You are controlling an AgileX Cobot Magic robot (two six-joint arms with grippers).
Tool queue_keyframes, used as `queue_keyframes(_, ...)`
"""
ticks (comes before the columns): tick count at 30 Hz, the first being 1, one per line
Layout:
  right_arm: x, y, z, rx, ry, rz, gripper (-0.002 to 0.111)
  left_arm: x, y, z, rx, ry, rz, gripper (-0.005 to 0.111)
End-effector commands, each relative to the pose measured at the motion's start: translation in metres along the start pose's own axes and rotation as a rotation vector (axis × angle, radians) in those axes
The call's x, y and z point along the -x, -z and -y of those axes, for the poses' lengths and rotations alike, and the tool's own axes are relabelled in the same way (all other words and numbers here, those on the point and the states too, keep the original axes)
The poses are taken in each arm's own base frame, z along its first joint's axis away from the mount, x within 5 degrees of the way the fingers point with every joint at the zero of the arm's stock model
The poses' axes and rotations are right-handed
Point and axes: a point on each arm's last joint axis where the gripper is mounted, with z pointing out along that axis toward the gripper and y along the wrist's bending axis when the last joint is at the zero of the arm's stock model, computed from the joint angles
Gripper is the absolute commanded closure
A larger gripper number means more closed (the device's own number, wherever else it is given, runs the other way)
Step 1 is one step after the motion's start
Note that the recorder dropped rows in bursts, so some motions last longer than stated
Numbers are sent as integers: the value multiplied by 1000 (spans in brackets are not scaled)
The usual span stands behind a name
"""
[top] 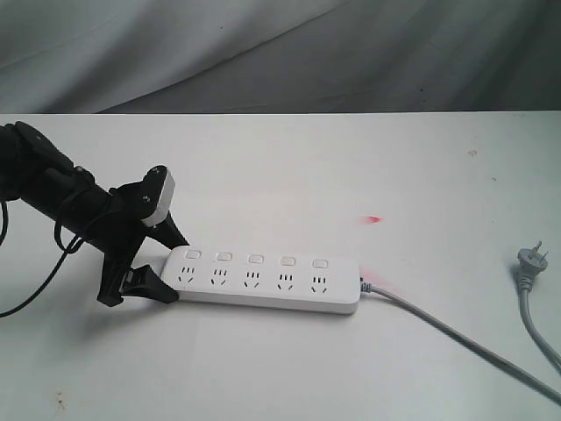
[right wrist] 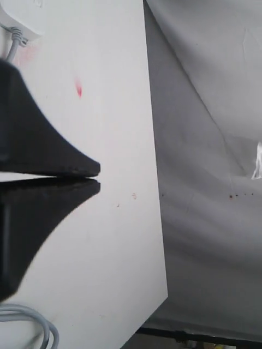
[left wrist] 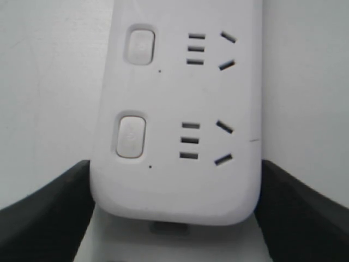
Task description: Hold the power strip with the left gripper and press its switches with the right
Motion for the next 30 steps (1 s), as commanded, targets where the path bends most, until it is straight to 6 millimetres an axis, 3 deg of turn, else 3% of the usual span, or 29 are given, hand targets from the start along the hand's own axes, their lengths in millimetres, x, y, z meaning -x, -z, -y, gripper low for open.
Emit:
queue_keyframes(1, -12, -4, 1, -9, -1, -11, 108, 4, 0, -1, 11, -13, 2, 107)
queue_keyframes(8, -31, -7, 3, -15, -3, -104, 108, 4, 0, -1, 11, -13, 2, 107)
queue_keyframes(30, -31, -7, 3, -15, -5, -107, 108, 4, 0, -1, 11, -13, 2, 107)
